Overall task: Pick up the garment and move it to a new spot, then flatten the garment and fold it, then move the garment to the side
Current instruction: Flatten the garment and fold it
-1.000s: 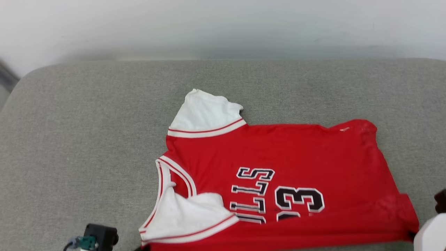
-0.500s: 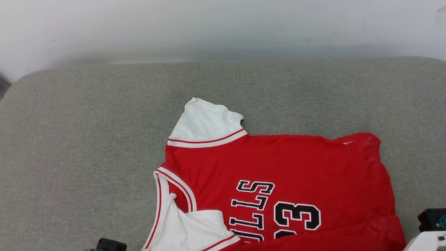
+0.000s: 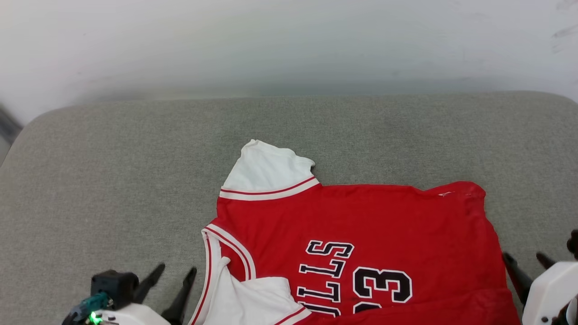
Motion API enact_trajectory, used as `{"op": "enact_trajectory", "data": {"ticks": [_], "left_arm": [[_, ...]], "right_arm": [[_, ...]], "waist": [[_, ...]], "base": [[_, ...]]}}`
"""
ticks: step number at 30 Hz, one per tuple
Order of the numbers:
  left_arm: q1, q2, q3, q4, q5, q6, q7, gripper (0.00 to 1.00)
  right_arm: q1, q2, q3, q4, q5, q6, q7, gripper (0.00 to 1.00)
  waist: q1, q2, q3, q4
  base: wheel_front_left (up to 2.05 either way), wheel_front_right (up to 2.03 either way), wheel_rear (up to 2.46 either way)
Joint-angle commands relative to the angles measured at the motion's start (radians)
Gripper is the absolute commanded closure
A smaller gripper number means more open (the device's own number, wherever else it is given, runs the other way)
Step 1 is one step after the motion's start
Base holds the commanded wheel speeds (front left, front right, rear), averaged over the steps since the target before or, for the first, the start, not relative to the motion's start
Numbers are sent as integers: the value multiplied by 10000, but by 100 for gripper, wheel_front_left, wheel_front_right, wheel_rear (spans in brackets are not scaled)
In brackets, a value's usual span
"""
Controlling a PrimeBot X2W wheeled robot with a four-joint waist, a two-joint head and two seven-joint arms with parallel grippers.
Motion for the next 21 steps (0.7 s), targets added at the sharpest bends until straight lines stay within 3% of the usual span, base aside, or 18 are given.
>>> {"op": "enact_trajectory", "data": {"ticks": [1,5,11,13,17,21], "left_arm": [[-228,-138,289,-87,281,-15,-454,0],[-339,-702,1301,-446,986,48,-846,0],[337,-2042,3621,-1336,3149,-348,-856,0],[466,-2284,3939,-1449,3439,-475,-857,0],[924,-3076,4901,-1595,4209,-1195,-857,0],[815,-3524,5387,-1263,4693,-1904,-858,0]], "right_arm": [[-295,-65,134,-209,98,-4,-687,0],[-626,-18,403,-471,297,-4,-2381,0],[-790,-63,891,-627,352,-4,-4452,0],[-804,-69,966,-619,289,-4,-4781,0],[-913,-44,1250,-522,79,-4,-5918,0],[-1098,147,1546,-365,18,-4,-6782,0]], "waist": [[0,0,-74,-43],[0,0,-115,-63],[0,0,-75,-132],[0,0,-49,-156],[0,0,116,-264],[0,0,399,-439]], "base": [[0,0,0],[0,0,0],[0,0,0],[0,0,0],[0,0,0],[0,0,0]]}}
